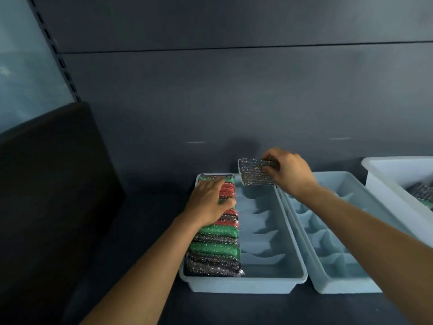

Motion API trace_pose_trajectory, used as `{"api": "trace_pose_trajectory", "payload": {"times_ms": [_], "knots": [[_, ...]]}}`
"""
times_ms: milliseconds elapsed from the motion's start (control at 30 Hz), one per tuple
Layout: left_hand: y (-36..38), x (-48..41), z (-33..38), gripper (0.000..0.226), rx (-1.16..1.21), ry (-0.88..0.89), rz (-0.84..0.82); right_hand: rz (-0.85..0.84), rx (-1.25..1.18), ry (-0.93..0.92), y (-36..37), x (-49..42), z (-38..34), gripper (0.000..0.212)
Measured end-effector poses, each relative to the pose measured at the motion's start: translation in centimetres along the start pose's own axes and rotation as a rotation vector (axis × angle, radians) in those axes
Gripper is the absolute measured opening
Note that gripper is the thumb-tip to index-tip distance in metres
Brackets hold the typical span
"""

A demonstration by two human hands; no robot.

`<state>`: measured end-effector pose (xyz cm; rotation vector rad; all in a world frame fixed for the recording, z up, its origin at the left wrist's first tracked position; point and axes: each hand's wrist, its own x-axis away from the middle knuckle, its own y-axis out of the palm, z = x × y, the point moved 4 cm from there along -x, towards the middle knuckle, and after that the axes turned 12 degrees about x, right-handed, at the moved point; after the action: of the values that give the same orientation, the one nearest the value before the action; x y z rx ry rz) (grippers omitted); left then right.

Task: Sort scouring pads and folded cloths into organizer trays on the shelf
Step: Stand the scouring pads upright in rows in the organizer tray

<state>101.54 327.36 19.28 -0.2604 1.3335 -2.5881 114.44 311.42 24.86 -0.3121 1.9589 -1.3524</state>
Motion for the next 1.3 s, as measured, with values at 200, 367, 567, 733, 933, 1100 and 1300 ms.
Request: {"api": "trace_pose_trajectory", "payload": {"times_ms": [200,367,567,733,933,1100,1300], "knots": [[1.0,-1.0,-1.0,0.069,-0.028,-0.006,0.003,-0.169,0.107,-0.061,4.8,-2.4,-0.2,0.025],[1.7,-0.9,-1.4,0.066,-0.123,0.045,0.078,-0.247,0.211,-0.041,6.7,-2.1,0.5,0.027],[1.5,-0.7,-1.3,0.065,-0.083,0.042,0.087,-0.282,0.138,-0.019,6.5,-1.4,0.8,0.036],[0.8,-0.1,-0.4,0.067,-0.053,0.029,0.084,-0.242,-0.019,-0.027,3.4,1.9,0.6,0.054],[2.4,0.7,7.4,0.058,0.157,0.271,0.092,-0.112,-0.163,0.005,-1.9,8.0,3.7,0.032],[6.5,-1.0,17.0,0.045,0.324,0.449,-0.01,-0.033,-0.161,0.12,-6.7,10.9,10.9,0.023],[13.9,-4.2,28.4,0.036,0.413,0.554,-0.139,-0.039,-0.098,0.299,-11.2,13.5,23.6,0.021]]}}
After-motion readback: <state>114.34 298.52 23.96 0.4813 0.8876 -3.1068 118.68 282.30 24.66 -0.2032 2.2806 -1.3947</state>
